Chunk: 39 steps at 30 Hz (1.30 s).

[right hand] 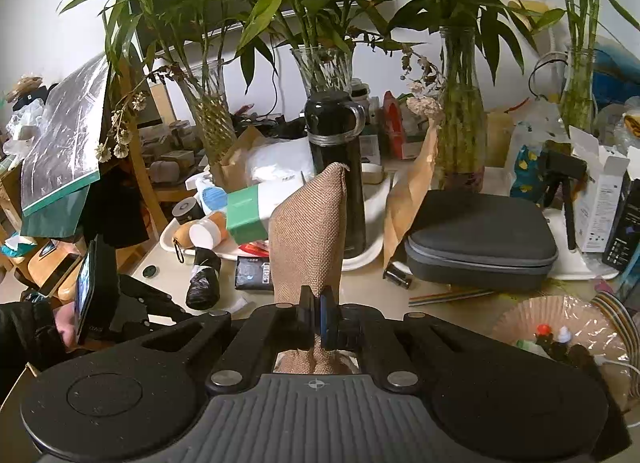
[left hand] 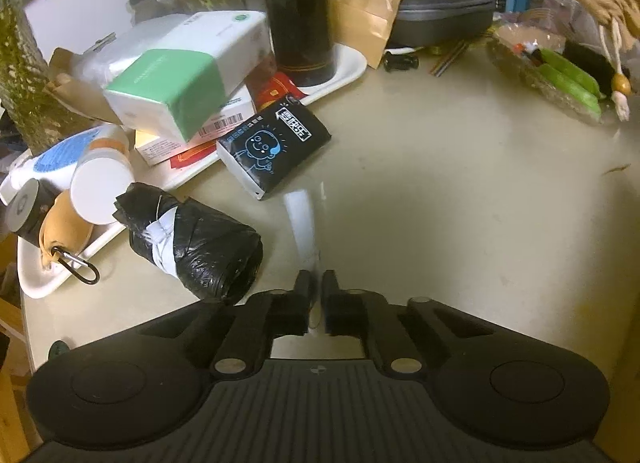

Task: Organize soft objects
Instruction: 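Grasp the white plastic strip with the left gripper while the right holds the tan bag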

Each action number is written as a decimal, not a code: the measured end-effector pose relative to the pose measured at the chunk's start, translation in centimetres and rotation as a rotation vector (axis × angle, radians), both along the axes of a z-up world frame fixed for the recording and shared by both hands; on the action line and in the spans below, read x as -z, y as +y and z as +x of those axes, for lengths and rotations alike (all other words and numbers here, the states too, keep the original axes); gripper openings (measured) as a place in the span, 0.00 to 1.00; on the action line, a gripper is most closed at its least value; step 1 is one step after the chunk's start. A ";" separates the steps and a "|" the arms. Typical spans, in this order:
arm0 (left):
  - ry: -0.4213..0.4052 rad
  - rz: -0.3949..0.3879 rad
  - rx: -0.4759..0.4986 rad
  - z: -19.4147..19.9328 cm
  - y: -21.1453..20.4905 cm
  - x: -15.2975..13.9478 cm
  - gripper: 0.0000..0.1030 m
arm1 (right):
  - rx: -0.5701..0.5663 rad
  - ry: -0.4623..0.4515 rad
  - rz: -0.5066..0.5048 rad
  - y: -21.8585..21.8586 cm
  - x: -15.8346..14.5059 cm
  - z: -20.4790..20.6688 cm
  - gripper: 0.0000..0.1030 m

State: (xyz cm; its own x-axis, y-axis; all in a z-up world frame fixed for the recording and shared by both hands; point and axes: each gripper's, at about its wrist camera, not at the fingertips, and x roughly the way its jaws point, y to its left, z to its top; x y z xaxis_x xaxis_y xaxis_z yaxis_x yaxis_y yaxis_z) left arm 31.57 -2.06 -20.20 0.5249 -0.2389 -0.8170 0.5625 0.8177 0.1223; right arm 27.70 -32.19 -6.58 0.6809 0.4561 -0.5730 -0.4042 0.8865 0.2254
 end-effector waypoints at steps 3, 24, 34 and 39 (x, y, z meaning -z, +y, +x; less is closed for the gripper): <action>0.010 -0.030 -0.012 0.0 0.3 -0.5 0.03 | 0.004 0.000 0.000 -0.2 0.0 -0.1 0.05; -0.096 -0.172 -0.143 -5.0 2.4 -8.9 0.03 | 0.001 -0.014 0.042 -0.2 -1.1 -1.5 0.05; -0.166 -0.213 -0.165 -9.8 2.3 -11.5 0.03 | -0.013 -0.017 0.042 0.5 -1.4 -2.7 0.05; -0.202 -0.234 -0.165 -12.0 2.6 -12.2 0.03 | -0.006 -0.026 0.054 0.4 -1.7 -3.6 0.05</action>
